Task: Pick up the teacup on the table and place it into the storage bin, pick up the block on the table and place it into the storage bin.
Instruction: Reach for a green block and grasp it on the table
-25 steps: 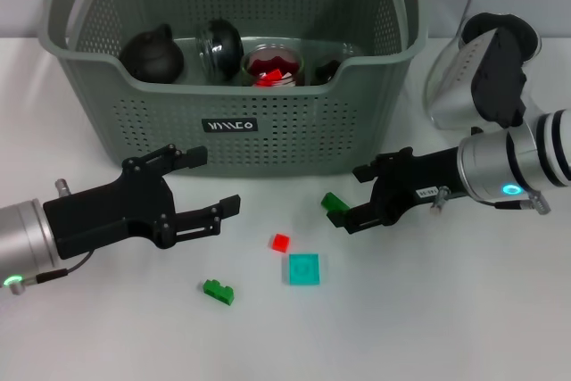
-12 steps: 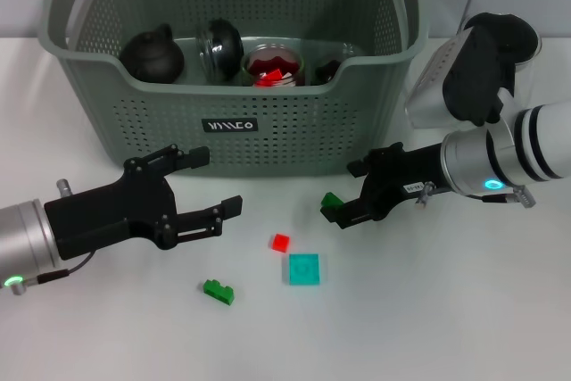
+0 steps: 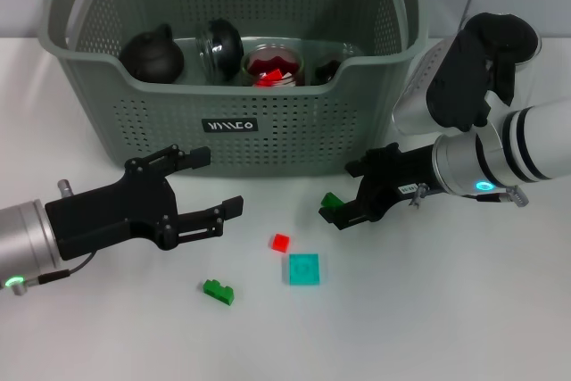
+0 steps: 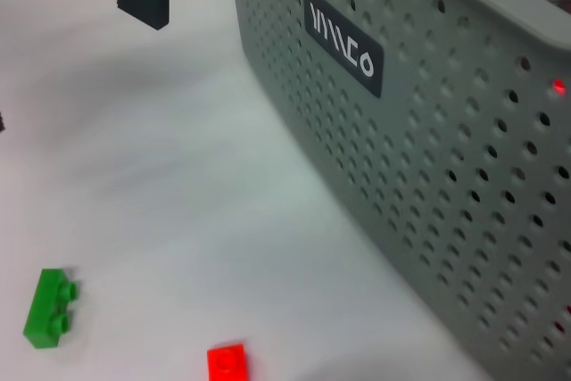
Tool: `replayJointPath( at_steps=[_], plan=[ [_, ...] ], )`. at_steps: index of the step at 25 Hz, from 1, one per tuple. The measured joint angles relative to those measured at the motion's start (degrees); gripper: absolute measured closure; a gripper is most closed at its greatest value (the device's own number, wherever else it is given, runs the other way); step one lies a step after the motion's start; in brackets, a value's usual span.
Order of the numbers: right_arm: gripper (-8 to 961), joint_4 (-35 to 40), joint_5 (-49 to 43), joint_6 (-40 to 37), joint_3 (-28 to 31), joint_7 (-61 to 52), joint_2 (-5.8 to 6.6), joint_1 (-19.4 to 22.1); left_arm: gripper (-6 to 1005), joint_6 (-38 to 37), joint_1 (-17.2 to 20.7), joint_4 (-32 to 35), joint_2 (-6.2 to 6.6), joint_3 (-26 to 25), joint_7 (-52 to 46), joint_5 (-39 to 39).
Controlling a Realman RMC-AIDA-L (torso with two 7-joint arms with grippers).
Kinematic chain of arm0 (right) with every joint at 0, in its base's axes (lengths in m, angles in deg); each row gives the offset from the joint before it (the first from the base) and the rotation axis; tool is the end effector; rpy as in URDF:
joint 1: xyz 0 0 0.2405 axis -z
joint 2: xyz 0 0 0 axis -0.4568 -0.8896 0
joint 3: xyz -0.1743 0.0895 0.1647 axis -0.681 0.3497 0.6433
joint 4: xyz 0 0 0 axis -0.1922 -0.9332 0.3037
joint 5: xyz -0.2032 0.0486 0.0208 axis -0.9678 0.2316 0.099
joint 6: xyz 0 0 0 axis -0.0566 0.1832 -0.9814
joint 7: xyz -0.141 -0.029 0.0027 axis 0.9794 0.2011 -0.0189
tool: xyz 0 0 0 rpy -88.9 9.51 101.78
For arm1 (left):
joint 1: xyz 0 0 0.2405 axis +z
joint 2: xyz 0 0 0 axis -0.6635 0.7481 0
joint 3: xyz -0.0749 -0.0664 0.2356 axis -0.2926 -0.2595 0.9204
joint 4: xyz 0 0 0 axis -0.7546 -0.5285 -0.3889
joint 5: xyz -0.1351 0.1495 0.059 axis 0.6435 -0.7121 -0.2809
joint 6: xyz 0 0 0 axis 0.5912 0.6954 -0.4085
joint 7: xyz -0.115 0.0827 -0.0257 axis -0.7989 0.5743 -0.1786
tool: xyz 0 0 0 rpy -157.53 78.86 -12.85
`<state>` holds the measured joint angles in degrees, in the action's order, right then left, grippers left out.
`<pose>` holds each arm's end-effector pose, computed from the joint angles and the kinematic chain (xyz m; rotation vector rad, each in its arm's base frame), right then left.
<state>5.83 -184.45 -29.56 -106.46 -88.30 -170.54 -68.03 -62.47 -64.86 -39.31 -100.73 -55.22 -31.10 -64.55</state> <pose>0.1973 0.3850 -0.0911 -2.7859 0.5120 -0.0712 -0.2896 0.2885 -0.0132 -2.5400 -0.4575 -0.8201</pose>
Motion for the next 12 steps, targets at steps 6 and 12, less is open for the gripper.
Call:
replayJointPath(
  at_steps=[6, 12],
  plan=[
    [90, -0.9, 0.0, 0.7, -0.7, -0.7, -0.08, -0.4, 160, 0.0, 0.0, -0.1, -0.05, 0.0, 0.0, 0.0],
    [155, -4.0, -0.1, 2.5, -2.4, -1.6, -0.09, -2.1, 160, 0.0, 0.0, -0.1, -0.02, 0.0, 0.0, 0.0]
  ],
)
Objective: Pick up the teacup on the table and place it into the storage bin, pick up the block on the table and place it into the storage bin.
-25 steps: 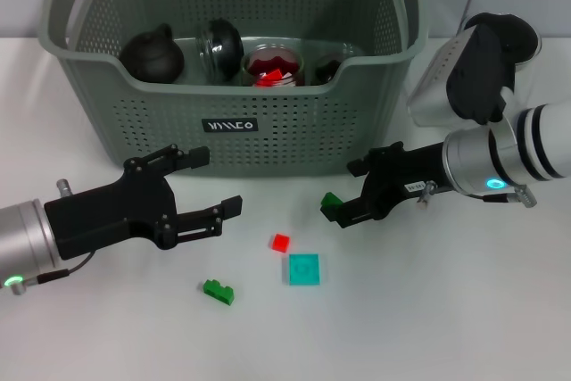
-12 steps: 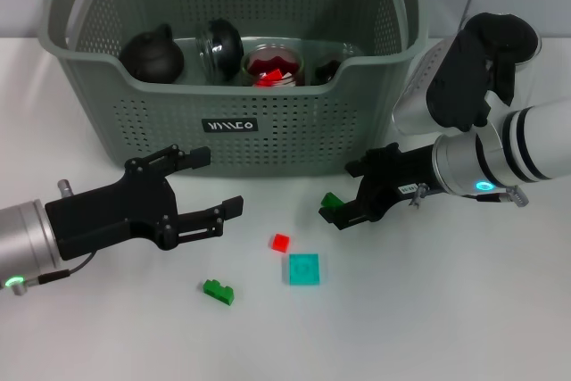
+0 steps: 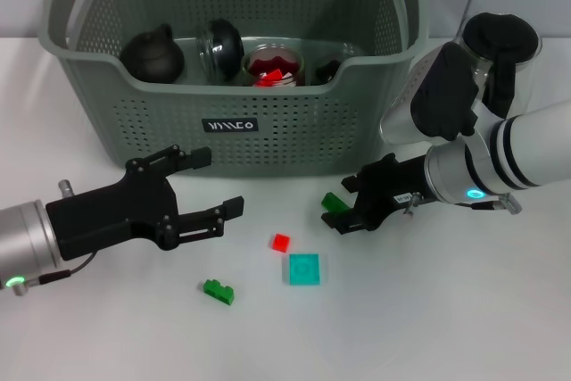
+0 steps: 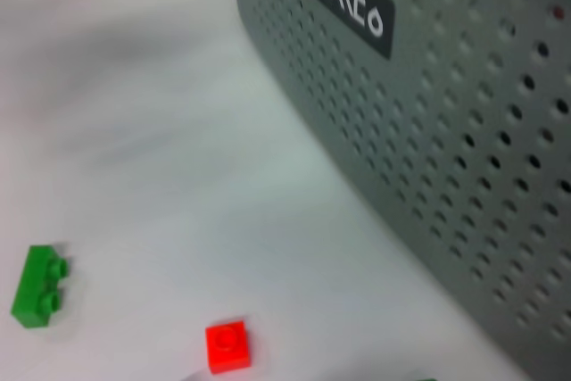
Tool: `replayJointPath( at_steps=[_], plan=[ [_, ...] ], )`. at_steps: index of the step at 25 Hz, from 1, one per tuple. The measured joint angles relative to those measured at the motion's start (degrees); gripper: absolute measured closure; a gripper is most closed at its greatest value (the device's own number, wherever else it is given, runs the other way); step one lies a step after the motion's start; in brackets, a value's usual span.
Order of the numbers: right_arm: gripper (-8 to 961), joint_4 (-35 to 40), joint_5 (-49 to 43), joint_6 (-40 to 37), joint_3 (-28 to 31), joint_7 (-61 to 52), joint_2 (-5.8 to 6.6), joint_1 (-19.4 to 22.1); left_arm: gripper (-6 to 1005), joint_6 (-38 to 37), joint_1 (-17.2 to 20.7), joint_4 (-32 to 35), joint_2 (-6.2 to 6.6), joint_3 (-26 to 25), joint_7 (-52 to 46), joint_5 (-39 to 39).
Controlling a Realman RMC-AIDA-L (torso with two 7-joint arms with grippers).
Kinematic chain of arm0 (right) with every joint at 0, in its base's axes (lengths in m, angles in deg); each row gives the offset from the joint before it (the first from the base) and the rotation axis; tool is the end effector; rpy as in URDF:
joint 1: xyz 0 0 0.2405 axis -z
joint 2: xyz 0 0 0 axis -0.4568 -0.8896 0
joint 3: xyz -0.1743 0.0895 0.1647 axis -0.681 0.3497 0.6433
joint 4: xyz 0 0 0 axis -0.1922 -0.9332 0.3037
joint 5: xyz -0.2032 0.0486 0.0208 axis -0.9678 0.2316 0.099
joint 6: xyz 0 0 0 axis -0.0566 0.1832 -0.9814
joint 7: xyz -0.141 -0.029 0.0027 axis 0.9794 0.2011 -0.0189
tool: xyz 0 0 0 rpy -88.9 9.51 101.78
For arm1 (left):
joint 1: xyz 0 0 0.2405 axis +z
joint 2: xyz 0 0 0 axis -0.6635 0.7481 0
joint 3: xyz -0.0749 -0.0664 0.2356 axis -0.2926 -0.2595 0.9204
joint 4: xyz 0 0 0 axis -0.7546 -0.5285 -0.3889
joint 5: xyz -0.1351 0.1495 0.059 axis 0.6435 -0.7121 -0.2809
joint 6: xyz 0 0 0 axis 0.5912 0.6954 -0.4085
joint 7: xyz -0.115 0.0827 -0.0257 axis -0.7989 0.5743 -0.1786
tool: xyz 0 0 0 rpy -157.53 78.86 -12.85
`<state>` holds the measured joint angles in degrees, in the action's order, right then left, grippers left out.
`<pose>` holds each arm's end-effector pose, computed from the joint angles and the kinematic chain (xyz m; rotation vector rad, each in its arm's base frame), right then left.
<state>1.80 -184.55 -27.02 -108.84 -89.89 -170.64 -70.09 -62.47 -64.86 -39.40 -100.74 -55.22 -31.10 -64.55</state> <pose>0.2014 0.3845 -0.1022 -2.7846 0.5373 -0.1312 -0.2896 0.2883 -0.0136 -2.5402 -0.4592 -0.8215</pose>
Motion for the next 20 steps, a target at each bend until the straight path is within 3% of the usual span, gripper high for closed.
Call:
replayJointPath(
  at_steps=[8, 13, 20],
  plan=[
    [314, -1.2, 0.3, 2.0, -1.0, 0.0, -0.12, -0.2, 160, 0.0, 0.3, 0.0, -0.07, 0.0, 0.0, 0.0],
    [562, -3.1, 0.4, 2.6, -1.4, 0.0, -0.25, -1.6, 160, 0.0, 0.4, 0.0, -0.07, 0.0, 0.0, 0.0],
    [716, -4.2, 0.5, 3.6, -2.8, -1.8, -0.26, -2.5, 160, 0.2, 0.3, 0.0, -0.08, 0.0, 0.0, 0.0]
  ],
)
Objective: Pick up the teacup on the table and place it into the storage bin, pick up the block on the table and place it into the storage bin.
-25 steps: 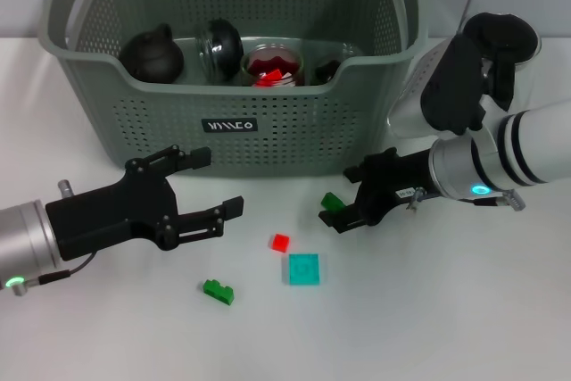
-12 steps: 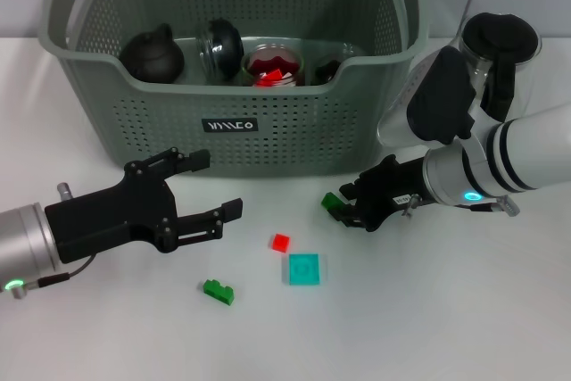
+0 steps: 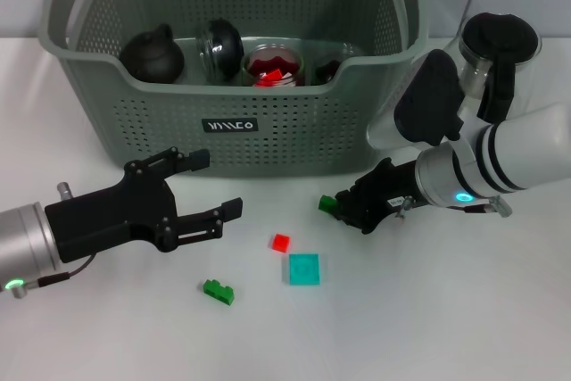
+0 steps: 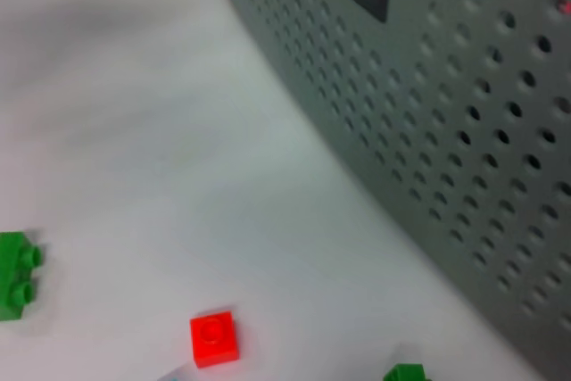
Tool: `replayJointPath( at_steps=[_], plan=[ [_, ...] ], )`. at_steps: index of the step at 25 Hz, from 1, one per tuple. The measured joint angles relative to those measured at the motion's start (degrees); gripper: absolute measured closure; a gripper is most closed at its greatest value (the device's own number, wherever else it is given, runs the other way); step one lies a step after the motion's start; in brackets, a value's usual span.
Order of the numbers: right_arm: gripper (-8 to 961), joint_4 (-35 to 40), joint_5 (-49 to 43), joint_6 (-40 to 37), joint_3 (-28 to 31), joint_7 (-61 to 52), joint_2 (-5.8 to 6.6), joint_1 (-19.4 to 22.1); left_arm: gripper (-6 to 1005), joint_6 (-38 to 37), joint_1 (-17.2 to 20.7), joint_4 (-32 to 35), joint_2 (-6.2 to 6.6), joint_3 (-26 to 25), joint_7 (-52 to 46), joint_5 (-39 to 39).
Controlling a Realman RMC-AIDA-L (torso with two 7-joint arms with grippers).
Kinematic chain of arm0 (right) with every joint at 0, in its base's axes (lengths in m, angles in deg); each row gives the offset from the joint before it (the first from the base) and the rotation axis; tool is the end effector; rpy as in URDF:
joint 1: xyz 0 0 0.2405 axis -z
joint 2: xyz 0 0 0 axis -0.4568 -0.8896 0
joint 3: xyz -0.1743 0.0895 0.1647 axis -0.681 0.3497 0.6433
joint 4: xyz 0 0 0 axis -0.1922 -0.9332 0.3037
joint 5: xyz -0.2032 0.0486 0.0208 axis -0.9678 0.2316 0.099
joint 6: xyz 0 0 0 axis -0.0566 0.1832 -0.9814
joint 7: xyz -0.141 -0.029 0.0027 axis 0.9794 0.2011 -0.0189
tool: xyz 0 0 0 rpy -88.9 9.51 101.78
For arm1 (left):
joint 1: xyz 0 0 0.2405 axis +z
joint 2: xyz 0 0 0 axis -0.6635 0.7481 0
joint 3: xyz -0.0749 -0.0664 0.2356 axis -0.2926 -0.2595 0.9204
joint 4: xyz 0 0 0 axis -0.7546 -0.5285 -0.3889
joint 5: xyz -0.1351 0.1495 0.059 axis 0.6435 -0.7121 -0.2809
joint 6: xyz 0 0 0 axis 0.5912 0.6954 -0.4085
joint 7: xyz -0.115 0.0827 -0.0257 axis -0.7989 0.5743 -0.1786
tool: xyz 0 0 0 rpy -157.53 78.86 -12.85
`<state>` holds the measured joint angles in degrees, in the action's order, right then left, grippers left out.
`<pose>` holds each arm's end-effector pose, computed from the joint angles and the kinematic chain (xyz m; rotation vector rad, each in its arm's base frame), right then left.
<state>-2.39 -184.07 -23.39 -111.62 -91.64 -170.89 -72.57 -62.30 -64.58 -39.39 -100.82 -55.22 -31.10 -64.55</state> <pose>0.2028 0.3864 -0.1131 -2.7672 0.5514 -0.1819 -0.2910 0.2870 -0.0141 -2.5366 -0.4669 -0.8183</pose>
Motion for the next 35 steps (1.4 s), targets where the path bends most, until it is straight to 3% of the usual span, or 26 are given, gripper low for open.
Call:
replayJointPath(
  at_steps=[5, 8, 16, 20, 21, 23, 26, 31, 35],
  plan=[
    [769, 1.0, 0.0, -2.0, -1.0, -0.5, 0.18, -0.1, 160, 0.1, 0.0, 0.0, 0.0, 0.0, 0.0, 0.0],
    [779, 5.7, 0.2, -5.5, -0.4, -0.6, 0.34, 2.0, 161, 0.0, 0.0, 0.0, 0.06, 0.0, -0.1, 0.0],
    [742, 35.7, 1.0, -26.5, 8.3, -7.6, 0.76, 11.9, 161, -0.3, 1.5, 0.6, 0.23, -1.7, -0.2, -0.5],
    [718, 50.6, 6.3, -36.5, 15.1, -13.5, 0.66, 11.7, 161, -0.9, 3.0, 1.4, 0.26, -2.3, -0.1, -0.5],
    [712, 54.3, 9.5, -38.1, 19.9, -15.8, 0.76, 8.7, 161, -0.9, 3.0, 1.4, 0.26, -2.3, -0.1, -0.5],
    [700, 55.1, 10.4, -38.5, 22.1, -16.4, 0.74, 6.9, 161, -1.7, 3.4, 1.5, 0.25, -2.8, -0.1, -0.5],
    [683, 51.2, 8.8, -36.8, 30.3, -17.3, 0.93, -1.0, 161, -2.7, 3.5, 1.5, 0.21, -3.0, -0.1, -0.5],
    [653, 34.3, -1.2, -29.9, 34.6, -16.1, 4.32, -11.7, 161, -3.7, 3.3, 1.6, 0.25, -3.0, -0.3, -0.6],
    [630, 25.4, -4.8, -24.9, 34.2, -13.2, 5.51, -14.0, 161, -5.1, 3.4, 1.7, 0.29, -3.0, -0.5, -0.7]
  ],
)
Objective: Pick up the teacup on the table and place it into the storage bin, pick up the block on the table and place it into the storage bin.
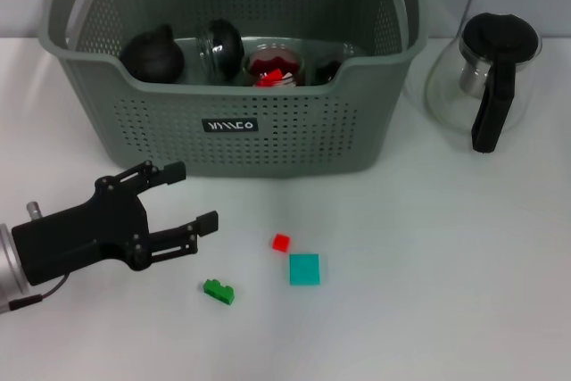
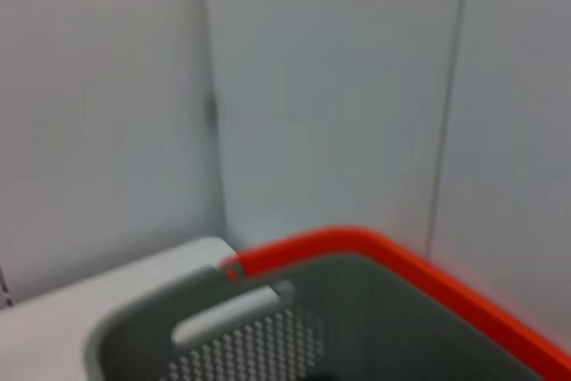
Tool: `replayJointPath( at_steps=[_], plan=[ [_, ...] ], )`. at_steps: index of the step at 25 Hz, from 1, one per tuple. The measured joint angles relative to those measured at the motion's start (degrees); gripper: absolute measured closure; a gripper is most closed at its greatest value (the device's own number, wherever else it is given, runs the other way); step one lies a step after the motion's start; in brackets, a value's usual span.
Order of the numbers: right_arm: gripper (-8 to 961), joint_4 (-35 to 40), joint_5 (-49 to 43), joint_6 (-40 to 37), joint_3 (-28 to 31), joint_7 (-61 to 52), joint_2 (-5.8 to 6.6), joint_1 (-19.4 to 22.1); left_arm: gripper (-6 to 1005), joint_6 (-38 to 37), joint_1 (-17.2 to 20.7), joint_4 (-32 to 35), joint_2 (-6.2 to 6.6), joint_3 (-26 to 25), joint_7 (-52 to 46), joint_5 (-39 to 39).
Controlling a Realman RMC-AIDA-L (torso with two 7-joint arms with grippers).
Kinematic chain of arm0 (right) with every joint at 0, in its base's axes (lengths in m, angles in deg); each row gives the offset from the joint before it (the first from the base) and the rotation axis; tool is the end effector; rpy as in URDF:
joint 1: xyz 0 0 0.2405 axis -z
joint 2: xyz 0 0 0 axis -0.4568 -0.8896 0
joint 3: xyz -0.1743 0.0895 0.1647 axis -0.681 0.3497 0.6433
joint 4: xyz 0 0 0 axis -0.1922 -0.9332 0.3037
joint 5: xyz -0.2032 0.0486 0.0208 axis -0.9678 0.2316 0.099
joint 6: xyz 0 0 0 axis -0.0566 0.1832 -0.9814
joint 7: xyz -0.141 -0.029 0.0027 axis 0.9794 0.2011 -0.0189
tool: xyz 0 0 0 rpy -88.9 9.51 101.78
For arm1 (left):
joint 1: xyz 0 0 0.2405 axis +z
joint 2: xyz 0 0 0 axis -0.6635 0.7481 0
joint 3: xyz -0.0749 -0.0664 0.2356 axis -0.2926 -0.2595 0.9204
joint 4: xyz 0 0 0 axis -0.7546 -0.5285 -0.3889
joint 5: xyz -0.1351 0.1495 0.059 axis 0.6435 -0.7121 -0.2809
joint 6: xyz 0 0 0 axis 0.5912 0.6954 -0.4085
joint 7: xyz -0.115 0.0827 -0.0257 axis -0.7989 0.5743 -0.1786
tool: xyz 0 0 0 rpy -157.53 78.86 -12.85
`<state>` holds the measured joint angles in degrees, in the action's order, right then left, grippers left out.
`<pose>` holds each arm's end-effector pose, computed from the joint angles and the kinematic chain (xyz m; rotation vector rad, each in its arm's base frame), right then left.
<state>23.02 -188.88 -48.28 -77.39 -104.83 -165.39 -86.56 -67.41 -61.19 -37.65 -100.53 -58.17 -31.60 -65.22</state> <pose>0.0333 0.4619 0.0569 -2.6321 0.4678 0.4176 -0.3035 0.2651 -0.0006 -2.5098 -0.5010 -0.8600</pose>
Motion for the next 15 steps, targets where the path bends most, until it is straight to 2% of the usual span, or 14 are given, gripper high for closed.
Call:
replayJointPath(
  at_steps=[4, 8, 11, 15],
  plan=[
    [606, -2.0, -0.8, 1.3, -0.1, 2.9, -0.17, 0.5, 161, -0.9, 0.0, 0.2, 0.15, 0.0, 0.0, 0.0],
    [481, -0.5, 1.0, -0.7, 0.4, 5.3, -0.51, 1.9, 161, -1.3, -0.3, 0.3, 0.25, 0.0, -0.2, 0.0],
    [388, 2.7, 8.0, -7.2, 0.5, 9.7, -0.61, 5.0, 162, -2.4, -0.4, 0.9, 0.54, 0.0, -1.2, 0.0],
    [256, 8.4, 19.8, -19.3, 0.5, 14.1, -0.76, 11.5, 162, -7.2, -0.5, 3.6, 1.5, 0.0, -3.8, 0.0]
  ],
)
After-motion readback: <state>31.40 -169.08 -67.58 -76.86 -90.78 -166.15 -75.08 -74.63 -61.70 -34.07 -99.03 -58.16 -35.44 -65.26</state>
